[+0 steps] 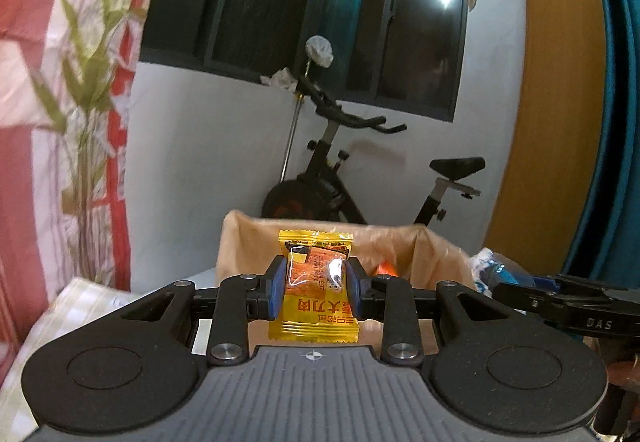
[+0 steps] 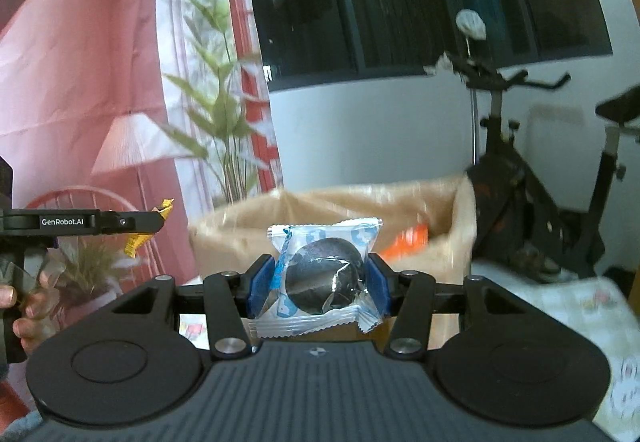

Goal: Organize snacks
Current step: 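Carry both snacks over the box and open both tools to drop them, then return both open tools from the box to the table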

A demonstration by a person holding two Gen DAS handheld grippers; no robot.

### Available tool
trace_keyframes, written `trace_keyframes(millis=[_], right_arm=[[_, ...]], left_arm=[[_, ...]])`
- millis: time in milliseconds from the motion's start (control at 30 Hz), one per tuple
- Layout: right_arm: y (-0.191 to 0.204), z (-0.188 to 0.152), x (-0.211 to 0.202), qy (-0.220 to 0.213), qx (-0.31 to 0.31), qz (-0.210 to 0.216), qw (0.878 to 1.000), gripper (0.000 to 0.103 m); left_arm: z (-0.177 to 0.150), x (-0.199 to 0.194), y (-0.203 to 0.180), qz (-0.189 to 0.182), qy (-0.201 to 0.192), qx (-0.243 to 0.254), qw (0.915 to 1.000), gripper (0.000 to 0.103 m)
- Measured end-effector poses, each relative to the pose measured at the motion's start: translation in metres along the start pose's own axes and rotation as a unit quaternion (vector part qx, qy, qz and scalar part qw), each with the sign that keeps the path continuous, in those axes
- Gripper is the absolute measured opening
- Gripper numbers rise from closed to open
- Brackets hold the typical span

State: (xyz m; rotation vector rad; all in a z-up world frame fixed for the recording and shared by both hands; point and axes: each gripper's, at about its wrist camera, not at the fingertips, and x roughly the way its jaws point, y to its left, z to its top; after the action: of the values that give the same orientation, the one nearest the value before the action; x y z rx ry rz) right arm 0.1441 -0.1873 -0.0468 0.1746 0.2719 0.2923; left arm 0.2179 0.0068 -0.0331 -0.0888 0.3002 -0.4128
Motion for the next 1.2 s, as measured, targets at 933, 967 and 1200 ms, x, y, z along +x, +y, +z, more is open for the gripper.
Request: trace_keyframes(millis=[933,967,1200], right_arm=[[-0.028,0.030,0.069,0.045,-0.023,-0.056,0.997,0.061],[-0.025,0.029,0.063,0.041,-0.026,-0.053,0.997,0.061],[-0.002,0.018,0.038,0.031,-0.036,-0.031,0.998,0.061]], left_arm=[[0.003,0.055,0.008,0.026,0.061,0.043,0.9969,0.062],[0.003,0.049,0.008,0.025,0.058,0.043,0.9971,0.062],[-0.004,0.010,0.014,0.024,0.053,0.035,0.9977,0.063]])
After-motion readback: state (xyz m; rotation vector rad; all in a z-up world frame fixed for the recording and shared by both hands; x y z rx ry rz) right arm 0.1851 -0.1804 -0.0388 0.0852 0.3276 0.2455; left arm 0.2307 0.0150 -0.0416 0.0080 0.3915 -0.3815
